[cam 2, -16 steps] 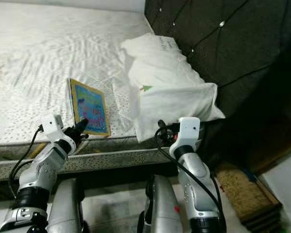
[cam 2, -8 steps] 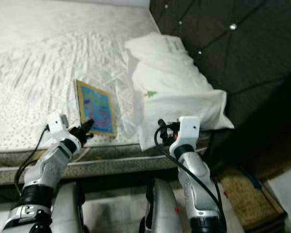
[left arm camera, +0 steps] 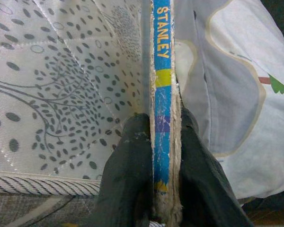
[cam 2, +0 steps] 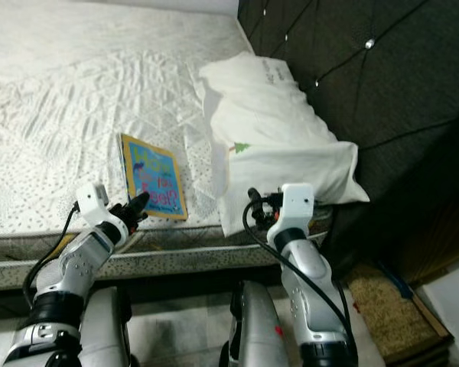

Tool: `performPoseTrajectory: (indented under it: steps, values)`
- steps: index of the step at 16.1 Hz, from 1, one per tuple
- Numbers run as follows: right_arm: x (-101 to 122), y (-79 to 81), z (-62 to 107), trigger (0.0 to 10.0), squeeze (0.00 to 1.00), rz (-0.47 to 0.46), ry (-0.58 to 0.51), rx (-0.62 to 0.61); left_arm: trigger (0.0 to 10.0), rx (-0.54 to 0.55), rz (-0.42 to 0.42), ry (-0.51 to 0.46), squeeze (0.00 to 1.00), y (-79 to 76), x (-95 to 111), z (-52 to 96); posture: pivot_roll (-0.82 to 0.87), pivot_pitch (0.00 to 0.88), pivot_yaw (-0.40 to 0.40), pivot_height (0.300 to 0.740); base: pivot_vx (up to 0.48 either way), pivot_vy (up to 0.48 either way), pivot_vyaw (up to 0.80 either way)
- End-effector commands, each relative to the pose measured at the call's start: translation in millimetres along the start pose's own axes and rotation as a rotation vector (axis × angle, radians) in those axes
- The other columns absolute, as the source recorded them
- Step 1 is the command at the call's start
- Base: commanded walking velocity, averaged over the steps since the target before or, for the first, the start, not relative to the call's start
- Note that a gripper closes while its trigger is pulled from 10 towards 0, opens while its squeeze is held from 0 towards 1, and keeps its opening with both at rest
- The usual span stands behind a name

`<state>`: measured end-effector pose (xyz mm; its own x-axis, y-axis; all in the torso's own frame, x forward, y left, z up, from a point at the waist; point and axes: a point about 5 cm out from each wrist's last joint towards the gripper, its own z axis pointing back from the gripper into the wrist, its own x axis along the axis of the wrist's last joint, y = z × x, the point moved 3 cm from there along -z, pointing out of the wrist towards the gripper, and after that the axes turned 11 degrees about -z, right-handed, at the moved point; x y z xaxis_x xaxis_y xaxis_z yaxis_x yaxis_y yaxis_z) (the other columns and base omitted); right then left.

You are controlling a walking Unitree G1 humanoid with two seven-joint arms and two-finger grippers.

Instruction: Clean up the room

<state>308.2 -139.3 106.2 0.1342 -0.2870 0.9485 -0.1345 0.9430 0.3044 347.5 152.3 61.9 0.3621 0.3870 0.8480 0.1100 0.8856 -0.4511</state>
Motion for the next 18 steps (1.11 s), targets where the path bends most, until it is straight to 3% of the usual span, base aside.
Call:
performPoseTrajectory:
  steps: [1, 5, 9, 12, 15, 18]
  values:
    - [4, -4.6, 4.1, 10.0, 0.00, 0.012, -0.002, -0.011, 10.0, -0.035, 0.011, 0.027, 0.00, -8.3, -5, -3.0, -0.08, 0.062, -0.117, 0.543, 0.262, 0.000, 0.00]
    - [0, -19.2, 22.2, 10.0, 0.00, 0.051, 0.038, -0.027, 10.0, -0.037, 0.071, 0.065, 0.00, -10.6, -11, -6.5, -0.10, 0.066, -0.118, 0.543, 0.258, 0.000, 0.00]
    - [5, -27.3, 26.2, 10.0, 0.00, 0.068, 0.040, -0.043, 10.0, -0.039, 0.097, 0.094, 0.00, -13.0, -16, -10.1, -0.11, 0.067, -0.119, 0.543, 0.000, 0.000, 0.00]
    - [7, -29.3, 30.3, 10.0, 0.00, 0.079, 0.045, -0.043, 10.0, -0.040, 0.093, 0.184, 0.00, -15.5, -26, -14.2, -0.12, 0.070, -0.128, 0.543, 0.000, 0.000, 0.00]
    - [13, -34.3, 44.6, 10.0, 0.00, 0.100, 0.057, -0.052, 10.0, -0.073, 0.116, 0.265, 0.00, -21.0, -39, -19.2, -0.17, 0.081, -0.139, 0.543, 0.000, 0.000, 0.00]
    - [20, -47.0, 66.9, 10.0, 0.00, 0.132, 0.083, -0.082, 10.0, -0.097, 0.120, 0.284, 0.00, -28.3, -34, -29.8, -0.22, 0.094, -0.152, 0.543, 0.000, 0.000, 0.00]
